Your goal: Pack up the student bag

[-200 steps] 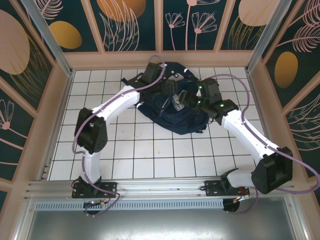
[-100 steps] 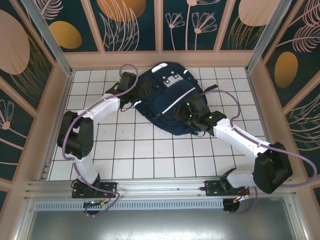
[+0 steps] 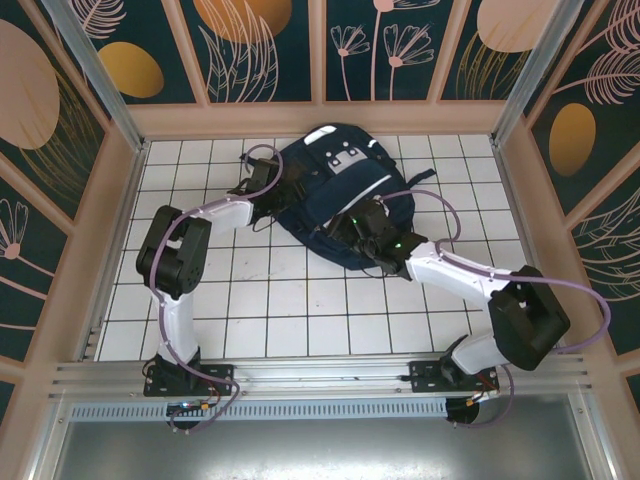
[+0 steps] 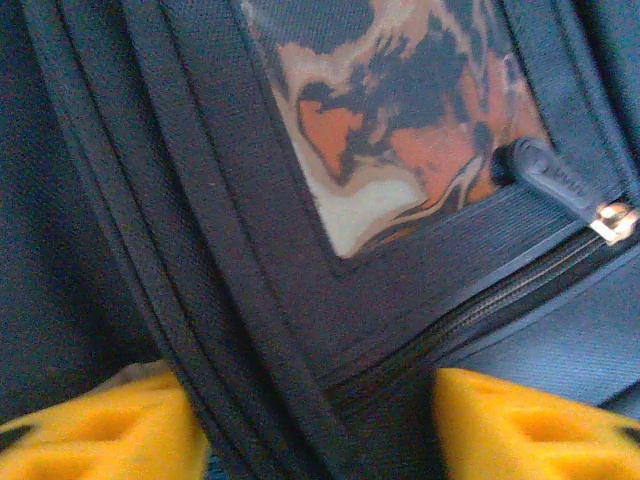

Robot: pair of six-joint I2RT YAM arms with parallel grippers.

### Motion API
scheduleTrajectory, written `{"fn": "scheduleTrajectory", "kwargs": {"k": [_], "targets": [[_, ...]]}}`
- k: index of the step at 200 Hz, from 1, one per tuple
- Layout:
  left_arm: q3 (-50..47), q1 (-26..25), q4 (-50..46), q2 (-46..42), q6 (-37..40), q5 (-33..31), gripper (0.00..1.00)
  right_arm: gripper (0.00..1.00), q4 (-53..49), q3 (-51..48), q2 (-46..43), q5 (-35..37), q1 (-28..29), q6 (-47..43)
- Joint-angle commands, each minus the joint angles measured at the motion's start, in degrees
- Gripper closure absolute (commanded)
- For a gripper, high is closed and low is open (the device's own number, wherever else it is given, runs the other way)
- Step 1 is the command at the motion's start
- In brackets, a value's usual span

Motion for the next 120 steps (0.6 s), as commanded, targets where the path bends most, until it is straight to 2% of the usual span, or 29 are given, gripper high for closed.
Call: {"fn": "scheduleTrajectory", "kwargs": {"k": [1, 14, 35, 65, 93, 120], "targets": [[-0.4, 0.4, 1.4, 3.4, -1.5, -0.4, 0.71, 0.31, 3.9, -1.8, 1.0, 3.1, -3.0, 0.6], [-1.8, 0.4, 2.6, 3.1, -1.2, 0.2, 1.0, 0.31, 5.2, -2.6, 1.6, 2.9, -5.4, -0.5], [-6.5, 0.4, 5.5, 0.9, -2.4, 2.2, 1.0, 0.31, 7.0, -2.9, 3.0, 2.2, -9.7, -3.5], [-18.5, 0.0, 14.2, -5.4, -7.5, 6.5, 1.0, 0.32, 9.3, 0.1, 6.8, 2.7, -14.2, -11.2], [-27.0, -1.9, 17.6, -12.1, -11.7, 7.3, 1.0, 0.32, 9.5, 6.2, 11.4, 2.8, -15.8, -17.5], [-28.6, -4.7, 17.8, -16.0, -14.0, 6.3, 1.0, 0.32, 7.2, 14.7, 16.9, 1.3, -16.3, -23.0]]}}
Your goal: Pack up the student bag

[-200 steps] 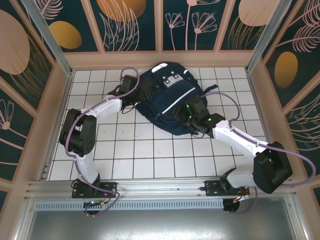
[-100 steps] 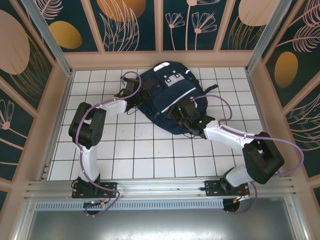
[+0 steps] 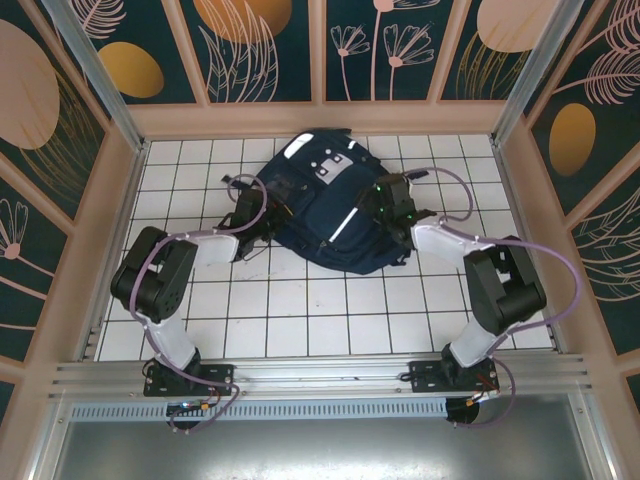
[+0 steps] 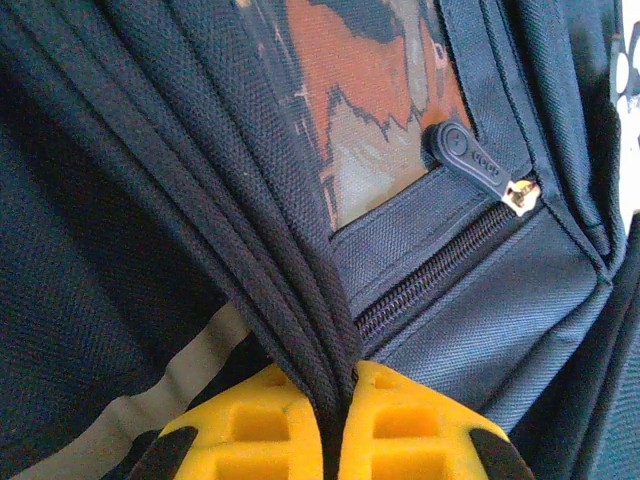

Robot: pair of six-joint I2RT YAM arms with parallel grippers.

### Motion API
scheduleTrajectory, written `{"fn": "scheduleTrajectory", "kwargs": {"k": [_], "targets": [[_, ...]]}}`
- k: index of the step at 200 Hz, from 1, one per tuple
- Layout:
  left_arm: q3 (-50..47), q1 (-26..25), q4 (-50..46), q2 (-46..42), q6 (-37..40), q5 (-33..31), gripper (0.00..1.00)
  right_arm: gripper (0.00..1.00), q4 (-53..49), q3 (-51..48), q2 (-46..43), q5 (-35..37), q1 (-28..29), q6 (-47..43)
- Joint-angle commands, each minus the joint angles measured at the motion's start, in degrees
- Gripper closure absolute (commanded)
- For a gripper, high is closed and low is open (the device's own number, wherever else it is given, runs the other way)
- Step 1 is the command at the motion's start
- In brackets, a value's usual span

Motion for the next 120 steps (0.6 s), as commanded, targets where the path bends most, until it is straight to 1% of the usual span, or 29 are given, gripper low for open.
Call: {"fn": "scheduleTrajectory", "kwargs": {"k": [1, 16, 27, 50, 66, 93, 114, 120], "targets": [[-2.1, -3.4, -3.6, -2.5, -1.8, 3.3, 1.0, 0.32, 0.1, 7.9, 4.4, 1.3, -0.7, -8.3], [-1.1, -4.3, -3.5, -2.6, -2.8, 3.5, 1.0, 0.31, -5.3, 14.0, 7.3, 1.1, -1.0, -11.3], [-0.4, -4.5, -3.1, -2.2, -3.4, 3.1, 1.0, 0.3, -11.6, 18.9, 8.5, 1.4, -1.3, -13.0], [0.8, -4.5, -1.8, -1.1, -5.3, 1.0, 1.0, 0.26, -24.7, 25.0, 7.3, 2.0, -1.2, -14.0], [1.0, -4.5, 0.7, 0.2, -7.3, 0.5, 1.0, 0.24, -31.3, 24.8, 4.1, 2.1, -0.9, -12.9], [2.3, -4.5, 3.9, 2.8, -9.8, 1.0, 1.0, 0.19, -39.0, 20.3, -3.7, 5.3, 1.2, -9.7], [3.0, -4.6, 5.5, 4.2, -10.9, 1.7, 1.0, 0.19, -42.0, 16.7, -8.4, 4.8, 5.0, -5.7], [2.9, -4.6, 5.8, 4.4, -11.2, 1.6, 1.0, 0.19, -42.3, 15.9, -9.0, 4.5, 7.3, -4.3]]}}
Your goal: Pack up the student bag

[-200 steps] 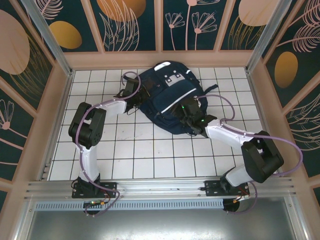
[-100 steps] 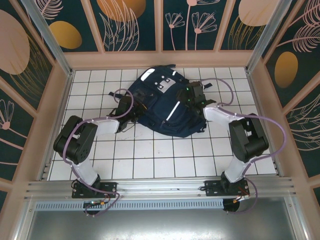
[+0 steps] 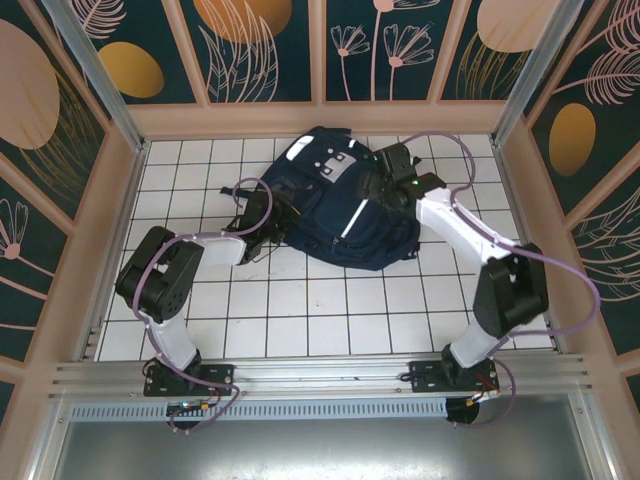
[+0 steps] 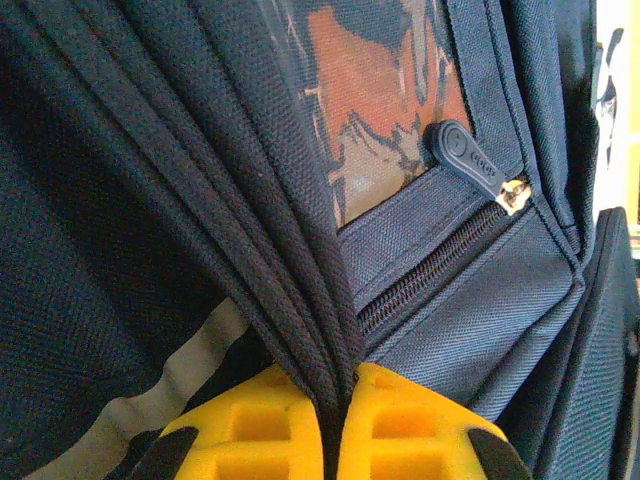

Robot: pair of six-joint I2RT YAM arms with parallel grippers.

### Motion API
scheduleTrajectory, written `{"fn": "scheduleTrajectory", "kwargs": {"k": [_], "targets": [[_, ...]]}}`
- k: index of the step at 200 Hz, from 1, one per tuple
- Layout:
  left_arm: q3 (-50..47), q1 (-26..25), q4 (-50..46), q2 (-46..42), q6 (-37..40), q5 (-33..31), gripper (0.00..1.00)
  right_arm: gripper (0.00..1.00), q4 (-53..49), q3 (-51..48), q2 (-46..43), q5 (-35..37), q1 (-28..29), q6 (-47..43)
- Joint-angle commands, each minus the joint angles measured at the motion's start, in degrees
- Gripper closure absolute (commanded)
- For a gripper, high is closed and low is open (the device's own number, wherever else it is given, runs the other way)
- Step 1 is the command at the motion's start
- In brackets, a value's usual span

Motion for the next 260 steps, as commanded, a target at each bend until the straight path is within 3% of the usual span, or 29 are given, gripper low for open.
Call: {"fn": "scheduleTrajectory", "kwargs": {"k": [1, 37, 71, 154, 181, 206, 243, 260], "targets": [[1.4, -1.4, 3.4, 2.3, -1.8, 3.9, 1.0, 0.19, -8.0, -3.2, -5.2, 1.3, 5.7, 5.4], [-0.1, -1.4, 5.1, 1.5, -3.1, 2.7, 1.0, 0.26, -2.8, -5.9, -4.2, -2.9, 16.2, 15.0], [-1.5, -1.4, 5.5, 0.0, -3.4, 1.8, 1.0, 0.34, 1.3, -7.1, 0.4, -1.5, 20.9, 19.2], [-4.1, -1.4, 6.0, -2.7, -4.4, 0.9, 1.0, 0.54, 3.9, -6.5, 10.6, 10.6, 20.6, 19.8], [-4.7, -1.4, 4.9, -3.6, -4.3, 0.3, 1.0, 0.63, 4.9, -5.9, 12.9, 12.5, 19.6, 19.4], [-4.9, -1.1, 3.4, -4.6, -3.3, -1.5, 1.0, 0.81, 3.5, -7.2, 12.2, 14.8, 19.2, 18.4], [-2.9, 1.2, 1.5, -2.8, -1.6, -2.4, 1.0, 1.0, 6.3, -13.0, 4.7, 9.8, 18.0, 12.7], [-1.7, 2.3, 0.8, -1.8, -0.7, -2.5, 1.0, 1.0, 8.0, -15.1, 2.0, 5.4, 16.8, 6.6]]}}
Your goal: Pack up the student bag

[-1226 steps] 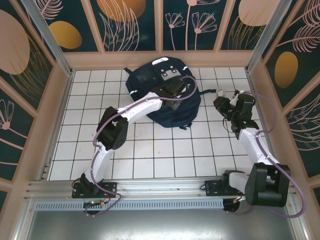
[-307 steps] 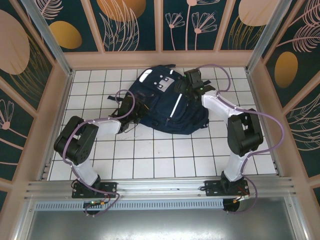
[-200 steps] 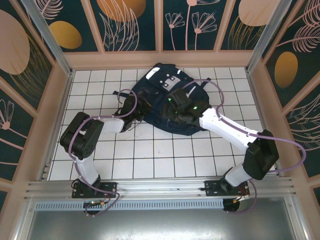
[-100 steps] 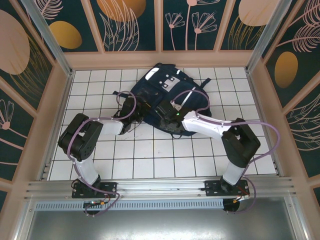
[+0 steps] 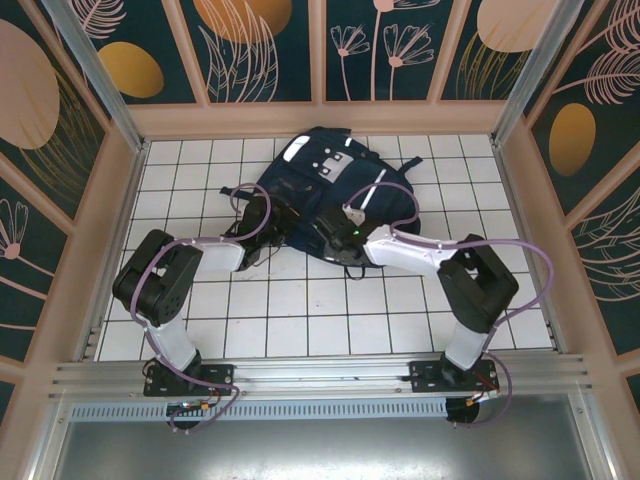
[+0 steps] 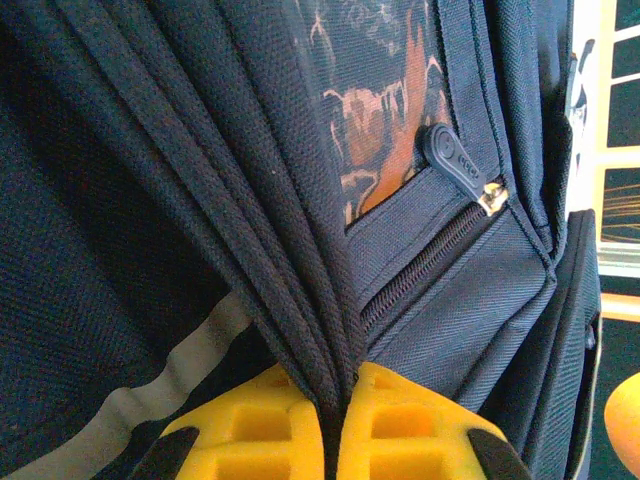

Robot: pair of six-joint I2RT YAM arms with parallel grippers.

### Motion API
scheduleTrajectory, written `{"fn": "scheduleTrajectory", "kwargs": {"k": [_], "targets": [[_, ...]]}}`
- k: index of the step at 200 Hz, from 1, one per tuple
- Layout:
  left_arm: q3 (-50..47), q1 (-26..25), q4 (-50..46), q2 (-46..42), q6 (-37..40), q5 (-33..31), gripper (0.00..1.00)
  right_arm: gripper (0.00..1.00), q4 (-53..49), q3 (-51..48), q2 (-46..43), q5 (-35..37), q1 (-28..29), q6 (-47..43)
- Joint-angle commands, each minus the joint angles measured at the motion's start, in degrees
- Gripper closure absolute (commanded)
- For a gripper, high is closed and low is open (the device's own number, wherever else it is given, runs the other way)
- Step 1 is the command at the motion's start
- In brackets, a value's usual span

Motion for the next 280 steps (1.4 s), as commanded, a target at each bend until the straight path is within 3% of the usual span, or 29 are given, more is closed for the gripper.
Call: {"fn": "scheduleTrajectory", "kwargs": {"k": [1, 35, 65, 97, 131, 142, 167, 192, 224, 256, 261, 274, 280], "targets": [[1.9, 2.4, -2.9, 0.2, 2.9, -1.1, 1.0, 1.0, 1.9, -3.2, -5.0, -1.0, -3.0, -7.8], [6.0, 5.2, -7.9, 1.3, 8.4, -2.1, 1.0, 1.0, -3.8, -3.4, -7.2, -9.2, -8.8, -22.2], [9.0, 6.4, -12.4, 1.7, 13.6, -2.8, 1.0, 1.0, -9.7, -3.3, -8.1, -11.3, -15.8, -31.2], [11.4, 6.8, -15.3, 2.4, 17.0, -1.9, 1.0, 1.0, -11.7, -1.0, -7.6, -7.1, -21.8, -38.1], [12.6, 7.0, -18.0, 2.6, 20.9, -0.2, 1.0, 1.0, -7.2, 2.3, -5.6, -0.1, -25.0, -43.4], [12.8, 7.0, -18.9, 2.4, 21.8, 0.1, 1.0, 1.0, -6.8, 4.2, -4.4, -1.6, -25.8, -45.4], [13.1, 7.0, -20.6, 1.7, 24.4, -1.0, 1.0, 1.0, -7.4, 7.3, -2.7, -15.5, -25.5, -48.9], [15.3, 7.8, -21.6, 3.4, 27.3, -1.7, 1.0, 1.0, -9.2, 8.1, -1.4, -28.2, -21.1, -51.5], [21.4, 9.5, -23.6, 6.5, 32.5, -0.3, 1.0, 1.0, -12.3, 9.0, 3.1, -31.1, -14.5, -54.4], [28.2, 10.6, -26.8, 9.1, 38.7, -1.1, 1.0, 1.0, -9.1, 11.2, 6.7, -36.4, -9.7, -53.9], [29.4, 10.8, -27.7, 9.6, 39.2, -1.1, 0.95, 1.0, -7.9, 11.8, 7.3, -37.1, -8.8, -53.4], [32.1, 11.3, -30.2, 10.9, 39.2, -0.1, 0.61, 1.0, -5.1, 14.2, 9.1, -37.6, -6.7, -52.6], [32.8, 11.5, -31.5, 11.0, 38.8, 0.2, 0.49, 1.0, -3.5, 15.3, 9.8, -37.3, -5.8, -52.0]]}}
